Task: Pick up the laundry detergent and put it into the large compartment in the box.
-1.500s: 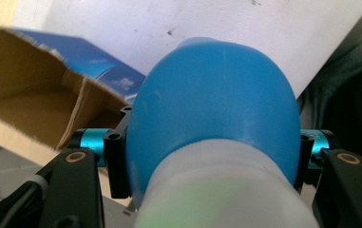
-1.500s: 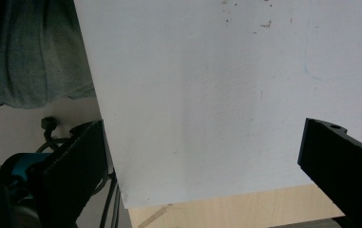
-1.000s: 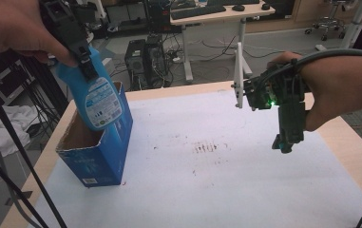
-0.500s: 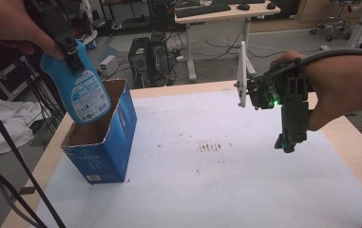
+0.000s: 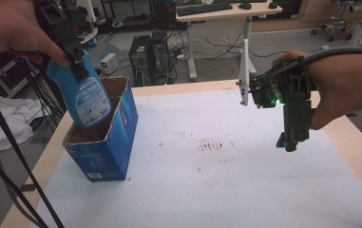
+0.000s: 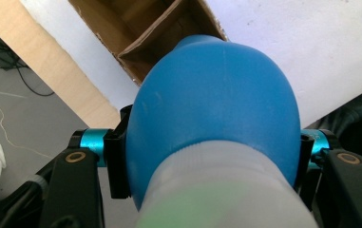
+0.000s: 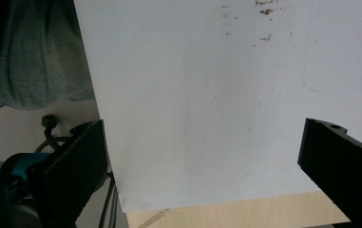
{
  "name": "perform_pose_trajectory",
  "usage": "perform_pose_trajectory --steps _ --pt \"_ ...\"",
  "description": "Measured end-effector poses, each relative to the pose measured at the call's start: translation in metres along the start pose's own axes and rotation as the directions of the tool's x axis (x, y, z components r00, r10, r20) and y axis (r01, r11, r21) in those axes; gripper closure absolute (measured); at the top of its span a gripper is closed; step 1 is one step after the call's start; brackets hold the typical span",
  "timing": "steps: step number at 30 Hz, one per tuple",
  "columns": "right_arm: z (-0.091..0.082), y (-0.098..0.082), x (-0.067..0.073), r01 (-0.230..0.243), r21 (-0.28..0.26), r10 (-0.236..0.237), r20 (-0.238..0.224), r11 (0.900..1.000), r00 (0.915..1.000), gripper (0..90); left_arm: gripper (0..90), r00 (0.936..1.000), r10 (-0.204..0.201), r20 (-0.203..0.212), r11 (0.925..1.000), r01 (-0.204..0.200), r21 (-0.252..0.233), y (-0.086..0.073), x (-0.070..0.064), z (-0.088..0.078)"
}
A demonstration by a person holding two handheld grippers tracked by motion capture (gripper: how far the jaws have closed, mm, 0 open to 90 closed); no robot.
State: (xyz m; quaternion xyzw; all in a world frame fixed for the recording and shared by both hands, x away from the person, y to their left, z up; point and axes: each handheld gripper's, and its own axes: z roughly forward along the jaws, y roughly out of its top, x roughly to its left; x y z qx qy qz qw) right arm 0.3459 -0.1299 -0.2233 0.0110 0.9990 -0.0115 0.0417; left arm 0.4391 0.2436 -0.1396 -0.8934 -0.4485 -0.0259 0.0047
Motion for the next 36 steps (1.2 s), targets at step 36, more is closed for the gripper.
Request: perform_pose_trajectory --steps 36 --pt "0.005 0.007 0.0 0.02 0.02 -0.02 0.006 1.0 0.9998 1.8 37.9 0.9828 0.18 0.041 0.983 -0.182 0.029 0.001 -0.002 0.125"
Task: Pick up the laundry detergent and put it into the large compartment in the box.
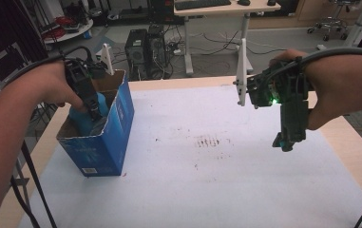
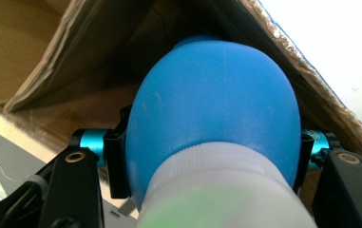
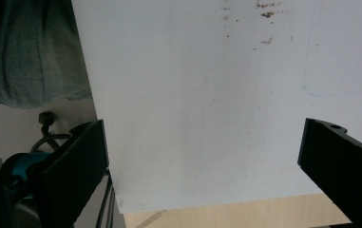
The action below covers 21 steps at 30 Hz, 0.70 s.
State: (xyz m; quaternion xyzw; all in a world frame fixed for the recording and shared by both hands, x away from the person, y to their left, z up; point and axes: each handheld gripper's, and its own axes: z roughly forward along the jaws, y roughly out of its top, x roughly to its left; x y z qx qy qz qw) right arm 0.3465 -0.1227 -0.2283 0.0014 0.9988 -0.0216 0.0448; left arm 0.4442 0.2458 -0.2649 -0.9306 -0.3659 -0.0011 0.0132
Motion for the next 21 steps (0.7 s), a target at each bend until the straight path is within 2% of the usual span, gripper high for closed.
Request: perform_pose_trajectory --steps 3,4,10,11,12,16,21 --pt "0.001 0.0 0.001 0.001 -0.001 -0.001 -0.002 1.0 1.0 1.8 37.9 0.9999 0.014 -0.005 0.9999 -0.014 -0.002 0.001 -0.001 0.004" --pt "0.001 0.001 0.001 0.001 -0.002 -0.001 -0.004 1.0 1.0 1.8 37.9 0.9995 0.031 -0.01 0.9995 -0.031 0.001 0.001 -0.002 0.007" --pt "0.001 0.001 0.003 0.0 -0.006 0.0 -0.003 1.0 1.0 1.8 37.9 0.9994 0.034 -0.006 0.9994 -0.034 0.001 0.0 -0.001 0.016" --pt "0.001 0.001 0.003 0.0 -0.006 0.0 -0.003 1.0 1.0 1.8 37.9 0.9992 0.039 -0.004 0.9992 -0.039 0.002 0.0 -0.001 0.017" --pt "0.001 0.0 0.003 -0.003 -0.002 0.003 -0.001 1.0 1.0 1.8 37.9 0.9981 0.061 -0.003 0.9981 -0.061 0.008 -0.001 -0.001 0.02" --pt "0.001 0.0 0.002 -0.004 -0.003 0.004 -0.002 1.0 1.0 1.8 37.9 0.9968 0.079 -0.003 0.9968 -0.079 0.003 -0.002 -0.001 0.024" --pt "0.001 0.002 0.002 -0.002 -0.003 0.002 -0.003 1.0 1.0 1.8 37.9 0.9969 0.079 -0.005 0.9969 -0.079 -0.006 -0.003 -0.002 0.025"
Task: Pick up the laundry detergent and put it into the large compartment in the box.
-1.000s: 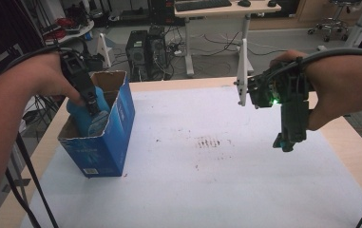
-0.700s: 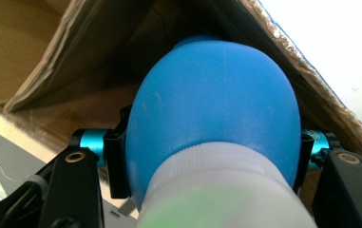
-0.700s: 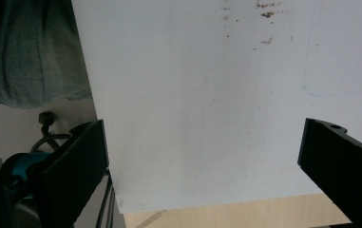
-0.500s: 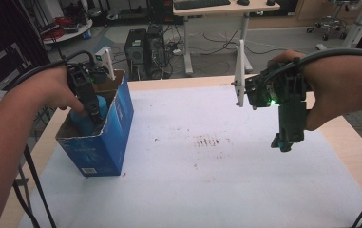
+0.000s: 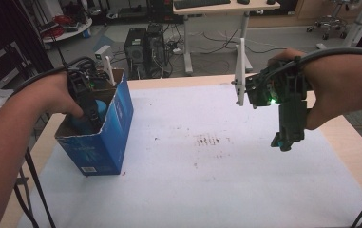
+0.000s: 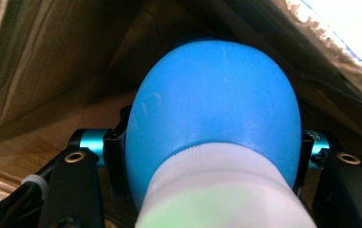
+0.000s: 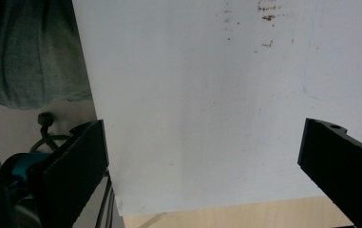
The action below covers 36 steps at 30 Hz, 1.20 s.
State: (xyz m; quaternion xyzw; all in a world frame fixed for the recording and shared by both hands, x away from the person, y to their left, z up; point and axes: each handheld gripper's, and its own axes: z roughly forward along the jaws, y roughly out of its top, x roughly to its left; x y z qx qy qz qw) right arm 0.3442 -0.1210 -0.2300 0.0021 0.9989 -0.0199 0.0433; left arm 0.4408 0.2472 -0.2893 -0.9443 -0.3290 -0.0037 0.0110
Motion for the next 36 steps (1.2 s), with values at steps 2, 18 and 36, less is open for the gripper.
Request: perform_pose_trajectory --steps 2,18,36 --pt "0.0 0.001 0.0 0.006 0.003 -0.006 0.0 1.0 1.0 1.8 37.8 1.0 -0.002 0.001 1.0 0.002 0.001 0.0 0.0 0.001" --pt "0.0 -0.003 -0.001 -0.011 -0.01 0.011 -0.003 1.0 0.9999 1.8 32.7 0.9995 -0.032 0.007 0.9994 0.032 0.015 0.001 0.004 0.0" --pt "0.001 -0.002 -0.001 -0.004 -0.005 0.004 -0.001 1.0 1.0 1.8 23.5 0.9989 -0.039 0.026 0.9992 0.039 0.001 -0.006 0.003 -0.011"
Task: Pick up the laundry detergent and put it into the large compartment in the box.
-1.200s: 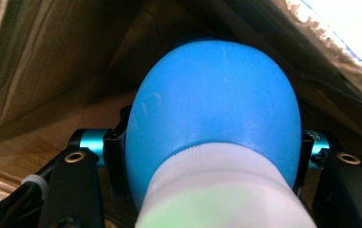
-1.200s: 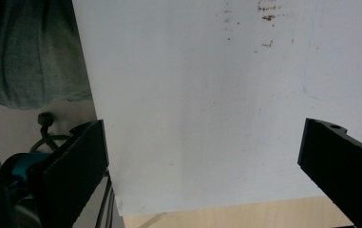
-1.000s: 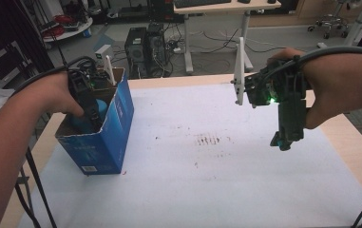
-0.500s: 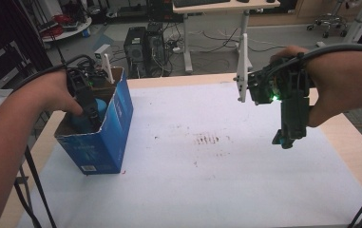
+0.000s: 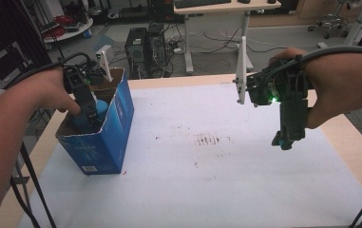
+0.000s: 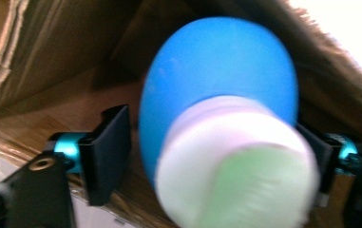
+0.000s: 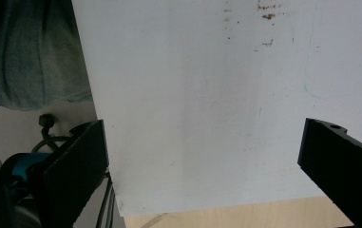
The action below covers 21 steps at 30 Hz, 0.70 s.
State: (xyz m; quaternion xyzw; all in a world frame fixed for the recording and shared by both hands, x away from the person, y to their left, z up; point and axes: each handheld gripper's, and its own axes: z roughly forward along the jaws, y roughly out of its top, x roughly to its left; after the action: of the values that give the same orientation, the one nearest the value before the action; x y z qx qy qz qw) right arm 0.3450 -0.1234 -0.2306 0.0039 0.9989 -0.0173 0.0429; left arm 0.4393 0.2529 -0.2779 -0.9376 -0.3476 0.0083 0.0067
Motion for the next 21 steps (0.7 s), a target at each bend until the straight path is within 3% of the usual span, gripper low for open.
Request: perform_pose_trajectory --steps 5,11,13,21 --pt "0.001 -0.001 0.0 -0.004 -0.002 0.004 -0.001 1.0 1.0 1.8 23.5 0.9999 -0.006 0.013 0.9995 0.005 0.032 -0.001 -0.002 -0.006" --pt "0.0 -0.003 0.001 -0.008 -0.007 0.008 -0.001 1.0 1.0 1.8 23.4 0.9999 -0.008 -0.008 0.9999 0.008 0.008 -0.005 -0.001 -0.014" --pt "0.0 -0.003 0.001 -0.006 -0.01 0.006 0.001 1.0 1.0 1.8 18.5 0.9998 -0.01 -0.019 0.9999 0.01 -0.001 -0.006 -0.002 -0.016" --pt "-0.002 -0.004 0.003 -0.006 -0.012 0.006 0.003 1.0 1.0 1.8 15.3 0.9991 -0.013 -0.041 0.9999 0.013 0.002 -0.008 -0.004 -0.026"
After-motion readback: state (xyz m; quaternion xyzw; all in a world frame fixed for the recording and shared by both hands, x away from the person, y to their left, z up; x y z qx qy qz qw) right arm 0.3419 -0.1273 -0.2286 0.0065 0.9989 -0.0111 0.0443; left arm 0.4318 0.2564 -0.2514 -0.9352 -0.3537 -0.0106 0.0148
